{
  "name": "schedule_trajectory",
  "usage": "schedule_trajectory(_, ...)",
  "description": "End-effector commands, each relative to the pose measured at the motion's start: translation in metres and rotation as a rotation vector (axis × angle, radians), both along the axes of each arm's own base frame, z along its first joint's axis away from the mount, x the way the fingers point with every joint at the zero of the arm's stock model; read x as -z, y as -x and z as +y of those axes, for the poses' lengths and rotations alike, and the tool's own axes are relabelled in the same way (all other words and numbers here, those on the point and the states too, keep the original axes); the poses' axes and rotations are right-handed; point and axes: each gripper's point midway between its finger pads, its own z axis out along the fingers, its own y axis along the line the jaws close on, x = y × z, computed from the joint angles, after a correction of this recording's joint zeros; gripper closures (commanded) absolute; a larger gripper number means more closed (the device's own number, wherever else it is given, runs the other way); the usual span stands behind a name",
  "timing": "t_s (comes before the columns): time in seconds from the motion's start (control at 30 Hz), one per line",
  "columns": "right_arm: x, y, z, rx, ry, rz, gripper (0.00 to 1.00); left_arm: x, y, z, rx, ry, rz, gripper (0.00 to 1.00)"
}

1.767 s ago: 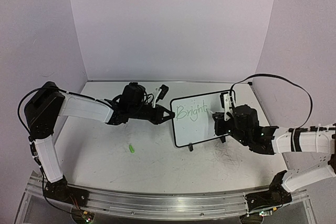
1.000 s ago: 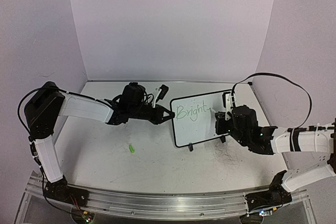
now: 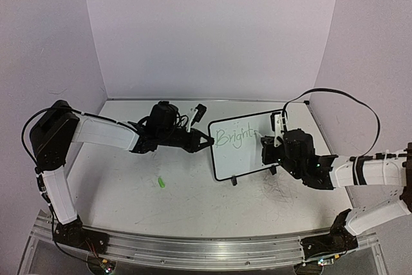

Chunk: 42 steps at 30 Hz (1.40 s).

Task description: Write a sentence on the whiteboard

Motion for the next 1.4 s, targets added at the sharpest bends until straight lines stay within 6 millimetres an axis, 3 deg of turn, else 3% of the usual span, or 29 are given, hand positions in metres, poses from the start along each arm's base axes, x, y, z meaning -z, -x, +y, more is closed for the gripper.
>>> schedule_trajectory(0.0,0.004,0.003,0.002,-0.018,-0.017,0.031,1.0,-0.023,-0.002,-0.002,0.005,0.001,-0.069,1.0)
schedule_trajectory(0.93,0.022,0.011,-0.009,0.02,-0.014,0.104,1.0,-0.023,-0.001,-0.003,0.009,0.001,-0.068,1.0)
schedule_trajectory(1.37,0.013,0.006,-0.017,0.079,-0.009,0.079,1.0,-0.022,0.0,-0.003,0.01,-0.001,-0.066,1.0)
